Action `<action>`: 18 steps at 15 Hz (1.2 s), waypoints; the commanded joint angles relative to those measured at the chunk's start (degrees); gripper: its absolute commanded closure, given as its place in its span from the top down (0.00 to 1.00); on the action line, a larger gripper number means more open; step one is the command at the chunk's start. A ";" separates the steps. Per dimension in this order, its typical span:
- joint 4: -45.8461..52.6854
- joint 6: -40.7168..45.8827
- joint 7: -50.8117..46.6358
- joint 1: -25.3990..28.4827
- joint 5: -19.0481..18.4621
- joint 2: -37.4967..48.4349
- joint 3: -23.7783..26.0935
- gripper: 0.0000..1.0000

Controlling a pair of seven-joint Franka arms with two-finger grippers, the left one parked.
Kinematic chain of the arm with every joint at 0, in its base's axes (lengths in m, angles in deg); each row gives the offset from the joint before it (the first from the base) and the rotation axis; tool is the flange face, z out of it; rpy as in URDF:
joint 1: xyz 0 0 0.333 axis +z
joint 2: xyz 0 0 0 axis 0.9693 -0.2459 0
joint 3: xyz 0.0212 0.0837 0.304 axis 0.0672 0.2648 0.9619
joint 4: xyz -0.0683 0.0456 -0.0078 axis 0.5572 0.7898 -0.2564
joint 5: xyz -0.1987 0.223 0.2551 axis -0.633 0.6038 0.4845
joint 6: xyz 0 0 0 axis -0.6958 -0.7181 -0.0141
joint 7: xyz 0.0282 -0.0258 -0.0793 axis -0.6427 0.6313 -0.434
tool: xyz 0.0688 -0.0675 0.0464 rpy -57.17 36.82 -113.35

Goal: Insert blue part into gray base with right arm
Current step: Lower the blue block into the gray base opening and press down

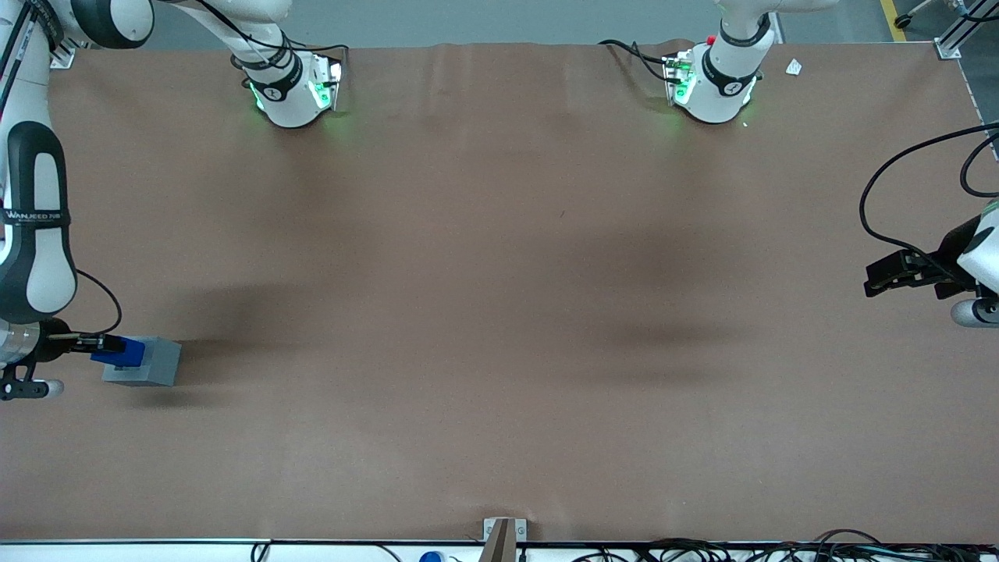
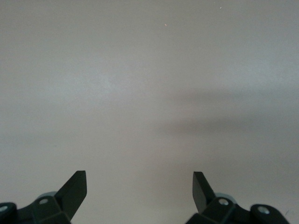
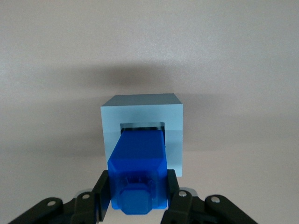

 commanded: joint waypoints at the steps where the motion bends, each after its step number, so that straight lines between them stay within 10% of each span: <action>1: 0.25 -0.24 0.39 -0.59 -0.58 -1.17 0.29 0.01; 18: 1.66 -1.03 0.48 -0.06 -0.66 -2.40 0.29 0.01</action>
